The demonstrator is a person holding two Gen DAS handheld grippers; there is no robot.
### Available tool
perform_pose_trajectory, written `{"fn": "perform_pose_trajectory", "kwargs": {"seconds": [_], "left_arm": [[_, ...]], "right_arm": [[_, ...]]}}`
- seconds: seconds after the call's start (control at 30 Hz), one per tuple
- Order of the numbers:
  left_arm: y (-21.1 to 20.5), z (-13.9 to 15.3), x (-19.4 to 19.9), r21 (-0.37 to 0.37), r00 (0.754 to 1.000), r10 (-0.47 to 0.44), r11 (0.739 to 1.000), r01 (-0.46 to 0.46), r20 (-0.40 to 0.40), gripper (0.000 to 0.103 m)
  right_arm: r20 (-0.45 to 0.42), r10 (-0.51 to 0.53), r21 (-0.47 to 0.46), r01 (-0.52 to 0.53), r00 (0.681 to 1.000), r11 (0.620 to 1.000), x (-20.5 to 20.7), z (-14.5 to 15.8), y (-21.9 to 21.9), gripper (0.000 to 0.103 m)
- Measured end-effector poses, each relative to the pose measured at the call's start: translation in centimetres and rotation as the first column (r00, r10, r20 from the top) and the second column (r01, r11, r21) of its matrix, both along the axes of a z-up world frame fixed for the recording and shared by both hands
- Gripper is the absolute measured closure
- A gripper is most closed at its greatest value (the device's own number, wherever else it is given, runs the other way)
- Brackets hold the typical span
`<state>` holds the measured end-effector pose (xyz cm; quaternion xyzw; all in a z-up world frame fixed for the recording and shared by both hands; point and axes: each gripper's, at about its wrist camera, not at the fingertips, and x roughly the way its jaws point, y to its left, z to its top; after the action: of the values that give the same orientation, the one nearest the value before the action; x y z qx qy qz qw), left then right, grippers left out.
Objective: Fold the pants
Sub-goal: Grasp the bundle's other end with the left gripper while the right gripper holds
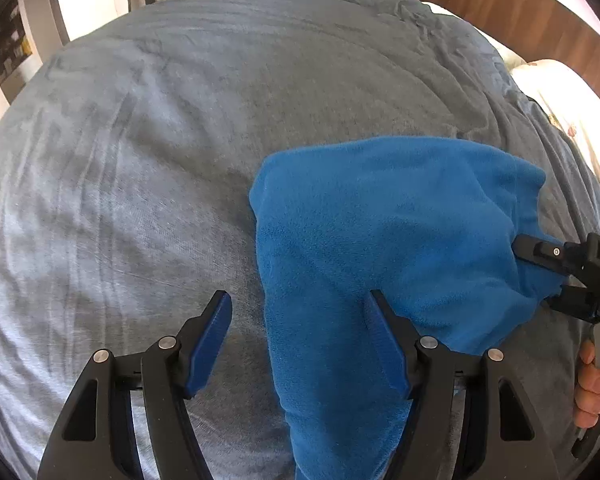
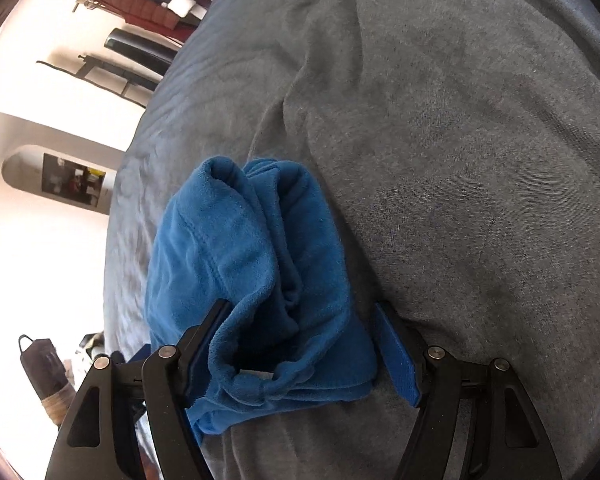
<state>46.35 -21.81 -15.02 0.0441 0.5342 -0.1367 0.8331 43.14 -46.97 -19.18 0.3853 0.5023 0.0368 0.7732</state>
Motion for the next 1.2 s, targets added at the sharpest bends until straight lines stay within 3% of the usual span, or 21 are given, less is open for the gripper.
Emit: {"fn": "perform_pose_trajectory", "kwargs": {"seconds": [0.4,0.6,0.83,1.0,1.2], "left_arm": [[1.4,-1.9,0.7,-0.115,0.998,0.013,0.993,-0.02,-0.068,0.035],[1.4,-2.1,0.9,-0.18,0.994,-0.017,0.984,-0.002,-0.105,0.057],[0.5,-1.2,1.0,-0.161,0.993,-0.036,0.987,0.018,-0.11,0.076],[1.1,0.7,0.6,-0.174,0.995,0.001,0.985,-0.018,-0.097,0.08],[2.4,3.9,-0.8,-0.2,0.998,0.024,0.979,-0.033,-0.05,0.081]], "right_arm": [[-0.001,0.038,-0.056,-0.038,0.999,0.998,1.7,0.0,1.6,0.033],[-0.001,0.043,-0.057,-0.043,0.999,0.997,1.8,0.2,1.6,0.039],[-0.004,0.056,-0.046,-0.056,0.998,0.997,1.7,1.2,1.6,0.053],[0.013,0.066,-0.089,-0.065,0.998,0.994,1.3,3.6,2.1,0.061],[0.035,0.086,-0.123,-0.081,0.996,0.989,0.8,6.5,2.9,0.064]]}}
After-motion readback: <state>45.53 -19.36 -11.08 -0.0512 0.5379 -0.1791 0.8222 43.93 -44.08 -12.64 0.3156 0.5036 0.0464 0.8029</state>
